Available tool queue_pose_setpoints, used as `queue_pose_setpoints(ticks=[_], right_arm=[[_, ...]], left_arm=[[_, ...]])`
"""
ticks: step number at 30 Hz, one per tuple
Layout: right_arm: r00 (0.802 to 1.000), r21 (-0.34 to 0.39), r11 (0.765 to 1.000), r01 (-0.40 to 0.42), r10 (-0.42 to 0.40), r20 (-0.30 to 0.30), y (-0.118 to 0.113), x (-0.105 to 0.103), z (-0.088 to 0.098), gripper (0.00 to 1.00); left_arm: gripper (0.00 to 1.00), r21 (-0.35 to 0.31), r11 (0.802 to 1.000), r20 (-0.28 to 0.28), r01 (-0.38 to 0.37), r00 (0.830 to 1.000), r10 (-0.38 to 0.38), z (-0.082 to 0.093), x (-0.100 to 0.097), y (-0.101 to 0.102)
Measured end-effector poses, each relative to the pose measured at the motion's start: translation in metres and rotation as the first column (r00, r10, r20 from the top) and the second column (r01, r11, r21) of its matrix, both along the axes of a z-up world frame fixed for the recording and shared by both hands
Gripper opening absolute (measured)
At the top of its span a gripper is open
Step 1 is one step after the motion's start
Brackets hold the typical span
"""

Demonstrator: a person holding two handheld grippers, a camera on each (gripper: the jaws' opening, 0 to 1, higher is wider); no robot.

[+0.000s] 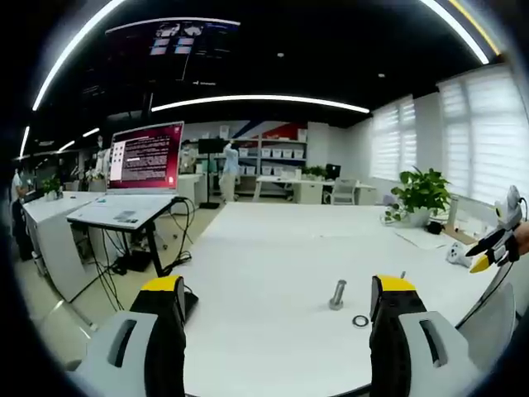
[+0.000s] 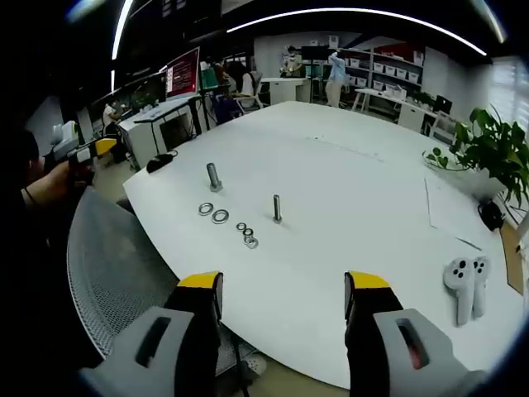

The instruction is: Place the washer onto the threaded stud by aligning its center hole with the stud, sliding it down to the base, and recovering from edge contact or off-axis alignment until the washer reaches the visible bottom stop.

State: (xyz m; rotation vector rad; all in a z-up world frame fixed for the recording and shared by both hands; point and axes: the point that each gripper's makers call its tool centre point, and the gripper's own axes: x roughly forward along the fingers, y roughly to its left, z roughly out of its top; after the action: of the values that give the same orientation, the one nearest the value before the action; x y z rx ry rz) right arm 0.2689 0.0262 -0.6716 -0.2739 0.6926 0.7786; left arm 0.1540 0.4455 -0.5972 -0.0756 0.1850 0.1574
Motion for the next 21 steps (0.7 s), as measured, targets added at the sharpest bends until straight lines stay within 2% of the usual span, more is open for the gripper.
queue_pose_setpoints(ticks=[10, 17, 21], right_arm=[[1.000, -0.002, 1.000, -0.003, 0.003, 0.000, 0.001, 0.001, -0.001, 0.61], [1.000, -0.004, 1.000, -0.004, 0.004, 0.000, 0.000, 0.001, -0.001, 0.61], [1.000, -0.014, 1.000, -0.011, 0.011, -0.008, 0.000, 0.002, -0.006, 0.61]], left_arm=[[0.93, 0.003, 1.000, -0.002, -0.006, 1.000, 0.006, 0.000, 0.000, 0.002], [0.93, -0.001, 1.000, -0.010, -0.001, 1.000, 0.001, -0.005, 0.001, 0.000], [0.93, 0.008, 1.000, -0.032, 0.002, 0.999, -0.002, -0.015, 0.002, 0.002]])
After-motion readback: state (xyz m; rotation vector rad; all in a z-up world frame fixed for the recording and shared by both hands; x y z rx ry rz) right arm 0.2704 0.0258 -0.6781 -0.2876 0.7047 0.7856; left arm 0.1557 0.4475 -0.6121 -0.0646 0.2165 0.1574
